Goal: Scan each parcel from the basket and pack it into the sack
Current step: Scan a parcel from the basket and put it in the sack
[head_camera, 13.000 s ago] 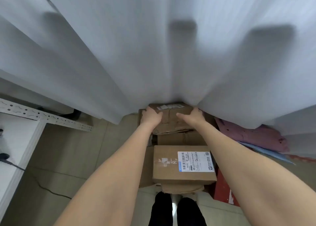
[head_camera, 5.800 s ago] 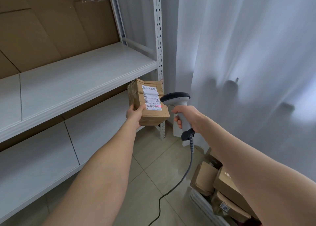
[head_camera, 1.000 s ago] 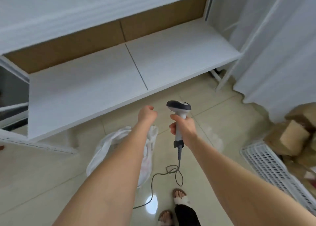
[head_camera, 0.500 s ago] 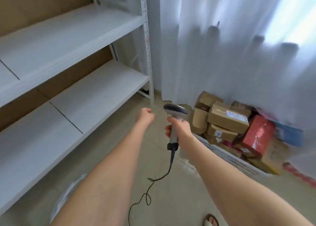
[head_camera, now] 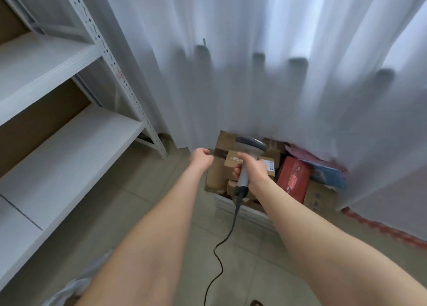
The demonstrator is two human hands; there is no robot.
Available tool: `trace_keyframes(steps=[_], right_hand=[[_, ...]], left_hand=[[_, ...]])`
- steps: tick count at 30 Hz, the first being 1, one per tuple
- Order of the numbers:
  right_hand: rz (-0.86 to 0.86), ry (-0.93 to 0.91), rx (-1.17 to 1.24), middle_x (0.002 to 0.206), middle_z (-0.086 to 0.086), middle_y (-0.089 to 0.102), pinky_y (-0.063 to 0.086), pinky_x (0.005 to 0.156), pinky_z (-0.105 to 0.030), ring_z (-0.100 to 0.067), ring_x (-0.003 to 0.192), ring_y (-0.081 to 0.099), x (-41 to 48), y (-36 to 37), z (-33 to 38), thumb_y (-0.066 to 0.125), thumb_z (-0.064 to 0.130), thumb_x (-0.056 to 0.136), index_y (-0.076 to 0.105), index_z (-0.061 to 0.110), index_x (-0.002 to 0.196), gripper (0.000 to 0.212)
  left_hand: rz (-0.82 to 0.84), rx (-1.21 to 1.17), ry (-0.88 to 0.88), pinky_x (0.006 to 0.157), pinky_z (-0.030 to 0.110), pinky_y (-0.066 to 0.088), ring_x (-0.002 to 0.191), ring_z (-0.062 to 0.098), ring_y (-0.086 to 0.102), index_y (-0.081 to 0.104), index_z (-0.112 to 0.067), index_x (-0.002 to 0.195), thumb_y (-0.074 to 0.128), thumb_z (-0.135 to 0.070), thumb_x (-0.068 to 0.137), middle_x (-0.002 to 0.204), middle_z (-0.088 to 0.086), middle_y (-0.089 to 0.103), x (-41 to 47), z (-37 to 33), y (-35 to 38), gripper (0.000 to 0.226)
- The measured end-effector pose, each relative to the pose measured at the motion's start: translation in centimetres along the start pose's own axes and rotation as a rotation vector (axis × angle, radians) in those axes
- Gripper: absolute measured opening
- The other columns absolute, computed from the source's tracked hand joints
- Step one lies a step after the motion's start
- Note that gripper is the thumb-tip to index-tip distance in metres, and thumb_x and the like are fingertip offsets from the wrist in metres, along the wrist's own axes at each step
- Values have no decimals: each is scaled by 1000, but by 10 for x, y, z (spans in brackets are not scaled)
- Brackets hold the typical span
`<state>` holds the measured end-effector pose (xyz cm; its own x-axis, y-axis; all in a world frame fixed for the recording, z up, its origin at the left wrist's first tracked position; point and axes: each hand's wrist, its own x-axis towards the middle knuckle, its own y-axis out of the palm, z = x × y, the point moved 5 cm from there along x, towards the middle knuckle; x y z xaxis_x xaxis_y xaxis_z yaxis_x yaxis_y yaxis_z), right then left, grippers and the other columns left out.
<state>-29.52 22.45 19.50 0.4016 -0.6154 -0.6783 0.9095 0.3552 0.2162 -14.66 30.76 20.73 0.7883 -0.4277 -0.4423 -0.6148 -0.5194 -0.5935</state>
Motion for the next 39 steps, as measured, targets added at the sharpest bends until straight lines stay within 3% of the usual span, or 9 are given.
trace_keyframes(steps=[3, 14, 18, 22, 28, 31, 35, 39], right_hand=[[-52, 2, 49, 64, -8, 62, 52, 44, -23, -11, 42, 57, 30, -24, 24, 70, 19, 88, 53, 7, 102, 26], [-299, 95, -55, 62, -9, 59, 53, 48, -26, -12, 44, 53, 198, -70, 57, 68, 9, 88, 58, -4, 110, 28], [-366, 177, -151, 70, -11, 58, 55, 60, -36, -17, 55, 55, 252, -83, 42, 67, 6, 85, 54, -1, 111, 30], [-409, 237, -217, 74, -12, 62, 53, 56, -33, -24, 59, 63, 292, -100, 20, 67, 5, 83, 53, 3, 106, 27], [-391, 329, -398, 85, -8, 57, 53, 78, -43, -28, 82, 60, 335, -114, -2, 69, 10, 81, 51, 6, 111, 35], [-352, 368, -396, 82, -8, 57, 48, 60, -34, -23, 70, 59, 346, -112, -6, 68, 9, 82, 49, 6, 108, 32], [-289, 406, -394, 87, -10, 60, 51, 64, -36, -26, 75, 62, 353, -108, -7, 67, 9, 82, 50, 6, 109, 32], [-268, 417, -354, 87, -11, 59, 47, 54, -33, -26, 72, 61, 349, -102, 3, 67, 8, 83, 45, 9, 106, 32]], left_hand=[[27, 19, 2, 104, 35, 41, 121, 27, 52, 57, -10, 127, 59, -11, 89, 131, 10, 57, 24, -22, 27, 38], [128, 82, -80, 101, 30, 39, 123, 25, 50, 54, -10, 130, 58, -14, 91, 134, 9, 54, 174, -57, 114, 40], [194, 129, -172, 105, 34, 40, 126, 28, 48, 49, -6, 134, 59, -15, 91, 137, 12, 51, 221, -42, 144, 45], [257, 148, -268, 104, 34, 38, 128, 31, 46, 42, 0, 138, 58, -16, 92, 139, 16, 48, 250, -17, 175, 51], [299, 101, -412, 96, 33, 42, 120, 30, 52, 36, -6, 142, 60, -25, 89, 136, 15, 51, 270, 24, 205, 61], [321, 78, -467, 94, 33, 43, 118, 30, 53, 39, -5, 139, 59, -29, 90, 134, 14, 52, 276, 36, 216, 58], [342, 81, -500, 100, 39, 44, 119, 31, 53, 42, -4, 137, 58, -35, 90, 134, 15, 52, 278, 39, 225, 59], [290, 74, -515, 102, 40, 44, 119, 32, 54, 46, -2, 134, 58, -39, 89, 133, 16, 53, 276, 38, 214, 59]])
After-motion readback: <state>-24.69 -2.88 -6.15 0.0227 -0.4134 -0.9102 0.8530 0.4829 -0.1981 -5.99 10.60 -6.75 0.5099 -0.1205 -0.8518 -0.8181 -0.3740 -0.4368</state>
